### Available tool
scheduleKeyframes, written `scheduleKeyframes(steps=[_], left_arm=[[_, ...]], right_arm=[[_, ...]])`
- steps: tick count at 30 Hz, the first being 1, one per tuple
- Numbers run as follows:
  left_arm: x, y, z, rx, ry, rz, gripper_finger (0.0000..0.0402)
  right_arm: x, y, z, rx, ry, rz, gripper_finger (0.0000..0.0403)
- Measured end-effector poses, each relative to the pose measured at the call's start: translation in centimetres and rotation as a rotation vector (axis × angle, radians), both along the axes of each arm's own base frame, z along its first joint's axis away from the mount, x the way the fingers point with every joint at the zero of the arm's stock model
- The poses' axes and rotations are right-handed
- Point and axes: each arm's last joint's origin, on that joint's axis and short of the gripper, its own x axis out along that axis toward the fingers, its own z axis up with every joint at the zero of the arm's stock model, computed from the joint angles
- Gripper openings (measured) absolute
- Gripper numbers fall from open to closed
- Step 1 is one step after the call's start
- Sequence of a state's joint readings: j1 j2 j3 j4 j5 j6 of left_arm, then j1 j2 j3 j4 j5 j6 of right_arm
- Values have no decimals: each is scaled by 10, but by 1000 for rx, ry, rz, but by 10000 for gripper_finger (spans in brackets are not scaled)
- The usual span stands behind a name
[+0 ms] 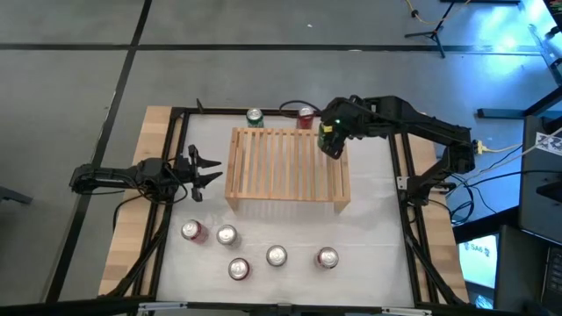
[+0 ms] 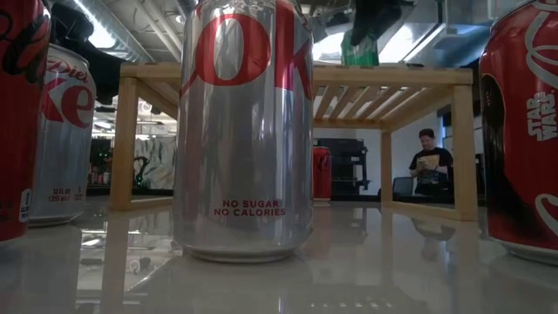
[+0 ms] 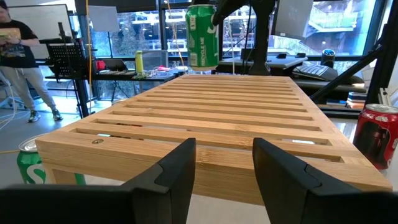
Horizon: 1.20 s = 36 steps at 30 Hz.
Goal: Place canned beverage on shelf
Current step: Put the bottom green soda can on the shelf
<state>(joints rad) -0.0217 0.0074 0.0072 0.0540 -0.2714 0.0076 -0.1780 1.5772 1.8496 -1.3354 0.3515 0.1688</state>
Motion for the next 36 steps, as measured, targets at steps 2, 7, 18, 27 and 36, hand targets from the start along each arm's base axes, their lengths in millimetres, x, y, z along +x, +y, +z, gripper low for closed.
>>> scheduleKeyframes(steps=[2, 7, 18, 27, 36], left_arm=[[0, 0, 0, 0, 0, 0, 151], [0, 0, 0, 0, 0, 0, 151], [0, 0, 0, 0, 0, 0, 151], [0, 0, 0, 0, 0, 0, 151], [0, 0, 0, 0, 0, 0, 151]], right_arm=[[0, 0, 0, 3, -3, 3, 296], [4, 0, -10, 14, 14, 8, 296], [8, -1, -21, -7, 42, 35, 296], [7, -1, -21, 0, 46, 42, 296], [7, -1, -22, 4, 48, 44, 296]])
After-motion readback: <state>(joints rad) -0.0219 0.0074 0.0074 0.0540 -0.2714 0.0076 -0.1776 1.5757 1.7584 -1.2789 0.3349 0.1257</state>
